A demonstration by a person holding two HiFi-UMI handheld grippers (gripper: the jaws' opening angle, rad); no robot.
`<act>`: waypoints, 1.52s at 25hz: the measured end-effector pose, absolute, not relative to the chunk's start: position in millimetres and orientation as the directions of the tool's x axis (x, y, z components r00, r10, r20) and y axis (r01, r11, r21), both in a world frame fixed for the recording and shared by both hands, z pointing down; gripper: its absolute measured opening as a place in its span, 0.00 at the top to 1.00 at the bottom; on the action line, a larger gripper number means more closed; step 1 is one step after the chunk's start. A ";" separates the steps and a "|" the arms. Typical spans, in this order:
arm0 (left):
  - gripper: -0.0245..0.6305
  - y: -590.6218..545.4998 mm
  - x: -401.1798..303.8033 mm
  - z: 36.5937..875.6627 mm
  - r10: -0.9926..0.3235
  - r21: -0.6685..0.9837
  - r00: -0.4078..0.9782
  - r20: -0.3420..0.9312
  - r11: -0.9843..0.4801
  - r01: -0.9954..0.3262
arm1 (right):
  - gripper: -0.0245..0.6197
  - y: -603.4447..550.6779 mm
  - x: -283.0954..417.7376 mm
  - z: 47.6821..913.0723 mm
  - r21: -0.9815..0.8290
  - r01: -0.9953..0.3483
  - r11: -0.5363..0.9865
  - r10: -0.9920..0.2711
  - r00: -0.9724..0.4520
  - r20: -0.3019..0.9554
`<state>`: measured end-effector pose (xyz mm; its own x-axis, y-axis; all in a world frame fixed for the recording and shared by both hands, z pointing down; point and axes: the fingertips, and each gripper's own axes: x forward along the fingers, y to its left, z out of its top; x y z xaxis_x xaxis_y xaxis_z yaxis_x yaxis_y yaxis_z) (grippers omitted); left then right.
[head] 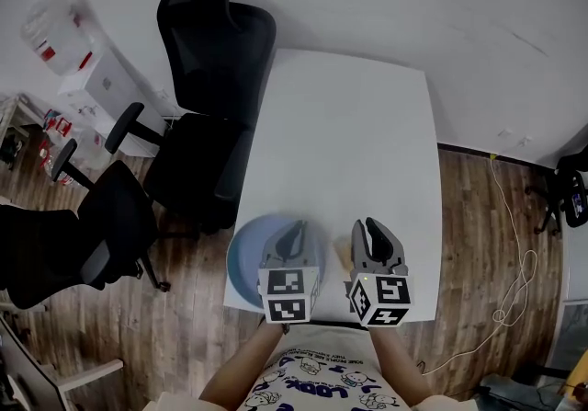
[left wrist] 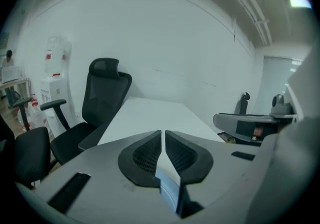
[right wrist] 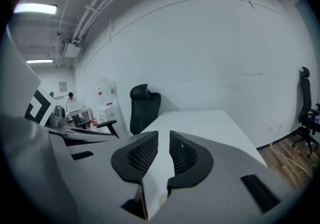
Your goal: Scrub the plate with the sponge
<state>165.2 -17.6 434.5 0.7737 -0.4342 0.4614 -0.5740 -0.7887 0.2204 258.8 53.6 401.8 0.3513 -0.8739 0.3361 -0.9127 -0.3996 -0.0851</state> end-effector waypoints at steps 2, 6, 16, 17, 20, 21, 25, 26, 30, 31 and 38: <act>0.91 -19.9 161.8 414.6 -0.488 0.163 0.776 0.400 -0.795 -0.584 | 0.85 48.8 250.3 389.1 -0.043 -0.925 -0.377 -0.892 0.350 0.287; 0.92 -22.7 152.1 375.8 -0.583 0.036 0.771 0.257 -0.792 -0.610 | 0.86 42.4 236.1 369.7 -0.015 -0.935 -0.355 -0.910 0.343 0.233; 0.92 -15.5 122.3 343.6 -0.676 -0.002 0.724 0.137 -0.731 -0.683 | 0.89 47.2 214.0 350.1 -0.013 -0.943 -0.333 -0.932 0.327 0.157; 0.92 -13.7 121.0 343.0 -0.678 0.000 0.722 0.134 -0.729 -0.684 | 0.89 47.7 213.3 348.5 -0.013 -0.943 -0.331 -0.933 0.326 0.152; 0.92 -11.2 120.0 342.5 -0.682 -0.017 0.720 0.129 -0.727 -0.686 | 0.89 48.9 212.0 345.8 -0.005 -0.945 -0.326 -0.936 0.322 0.140; 0.92 -11.1 120.3 342.5 -0.684 -0.024 0.719 0.128 -0.726 -0.687 | 0.89 49.1 211.6 345.3 0.003 -0.946 -0.323 -0.938 0.320 0.135; 0.92 -7.5 122.1 343.0 -0.683 -0.008 0.720 0.124 -0.726 -0.687 | 0.90 53.9 212.0 344.9 0.014 -0.947 -0.321 -0.939 0.321 0.122; 0.92 -6.7 123.4 343.1 -0.682 -0.006 0.721 0.124 -0.727 -0.686 | 0.90 55.1 213.7 344.4 0.015 -0.945 -0.326 -0.938 0.325 0.123; 0.92 -3.0 130.5 343.8 -0.677 -0.012 0.725 0.127 -0.732 -0.681 | 0.90 60.9 220.7 346.7 0.008 -0.941 -0.337 -0.932 0.335 0.136; 0.92 -1.6 132.2 343.7 -0.676 -0.015 0.726 0.127 -0.734 -0.679 | 0.90 62.4 222.1 347.0 0.005 -0.941 -0.340 -0.932 0.337 0.137; 0.92 4.4 140.6 341.9 -0.661 -0.012 0.740 0.123 -0.747 -0.665 | 0.90 67.0 226.8 345.9 0.006 -0.936 -0.351 -0.928 0.348 0.133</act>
<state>140.6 4.4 341.9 0.7405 -0.6607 0.1228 -0.6646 -0.7471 -0.0124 226.8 67.0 345.9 0.3485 -0.9279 0.1327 -0.9364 -0.3508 0.0063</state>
